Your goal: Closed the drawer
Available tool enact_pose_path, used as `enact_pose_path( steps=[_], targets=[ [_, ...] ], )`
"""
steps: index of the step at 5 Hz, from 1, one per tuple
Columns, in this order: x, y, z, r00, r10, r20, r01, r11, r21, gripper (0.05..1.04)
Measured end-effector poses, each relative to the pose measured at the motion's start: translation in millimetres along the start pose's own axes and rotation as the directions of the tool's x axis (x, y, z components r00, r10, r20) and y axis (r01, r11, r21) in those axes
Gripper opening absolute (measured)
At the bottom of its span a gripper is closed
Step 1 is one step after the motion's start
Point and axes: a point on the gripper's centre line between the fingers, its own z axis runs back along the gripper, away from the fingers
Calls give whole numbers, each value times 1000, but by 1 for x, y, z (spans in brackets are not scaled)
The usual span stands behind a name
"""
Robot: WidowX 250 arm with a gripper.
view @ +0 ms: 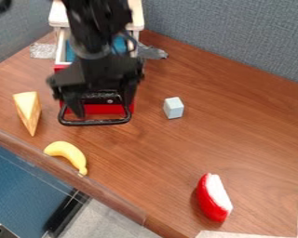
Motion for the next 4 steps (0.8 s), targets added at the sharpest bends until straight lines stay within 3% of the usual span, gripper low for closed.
enact_pose_path(
  steps=[1,2,3,4],
  targets=[
    [-10,9,-21,999,-28,-34,30,998,53,1001],
    [-14,20,-40,993,-47,-107,58,993,107,1001],
    [-12,29,-49,985,-55,-165,76,989,128,1001],
    [-4,35,-52,976,-65,-206,87,992,96,1001]
  ],
)
